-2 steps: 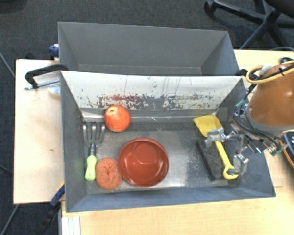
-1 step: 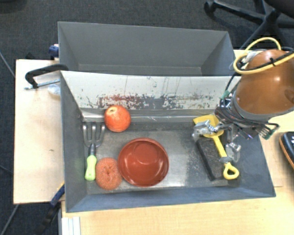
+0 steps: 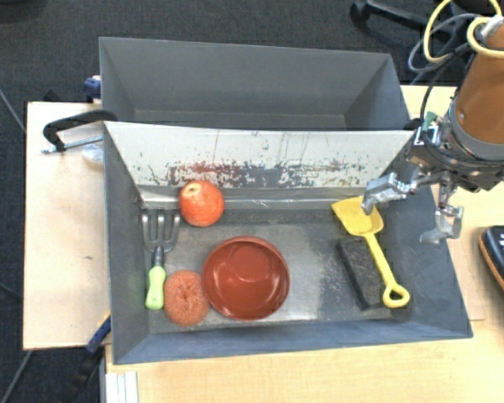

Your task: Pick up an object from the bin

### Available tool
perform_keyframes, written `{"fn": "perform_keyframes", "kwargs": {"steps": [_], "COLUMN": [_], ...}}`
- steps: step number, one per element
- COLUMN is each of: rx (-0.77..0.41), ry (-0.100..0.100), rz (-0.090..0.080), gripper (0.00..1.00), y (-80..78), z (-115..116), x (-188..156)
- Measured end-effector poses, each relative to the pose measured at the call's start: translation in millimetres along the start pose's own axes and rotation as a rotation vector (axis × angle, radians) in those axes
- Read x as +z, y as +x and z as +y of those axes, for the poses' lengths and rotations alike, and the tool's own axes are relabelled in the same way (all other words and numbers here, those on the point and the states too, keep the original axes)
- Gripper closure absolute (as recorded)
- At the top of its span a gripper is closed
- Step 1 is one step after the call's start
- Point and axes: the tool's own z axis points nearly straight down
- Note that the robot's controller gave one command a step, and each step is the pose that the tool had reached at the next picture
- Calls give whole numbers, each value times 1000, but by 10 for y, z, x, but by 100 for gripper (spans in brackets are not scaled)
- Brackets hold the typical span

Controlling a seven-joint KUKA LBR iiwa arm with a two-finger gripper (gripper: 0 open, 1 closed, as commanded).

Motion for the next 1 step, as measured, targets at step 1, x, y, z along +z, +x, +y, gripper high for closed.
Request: {"fn": "perform_keyframes", "kwargs": {"steps": [1], "rx": [-239], "ry": [-6], "rz": [-1], "gripper": [0], "y": [123], "z": [-127], "x": [1877]}}
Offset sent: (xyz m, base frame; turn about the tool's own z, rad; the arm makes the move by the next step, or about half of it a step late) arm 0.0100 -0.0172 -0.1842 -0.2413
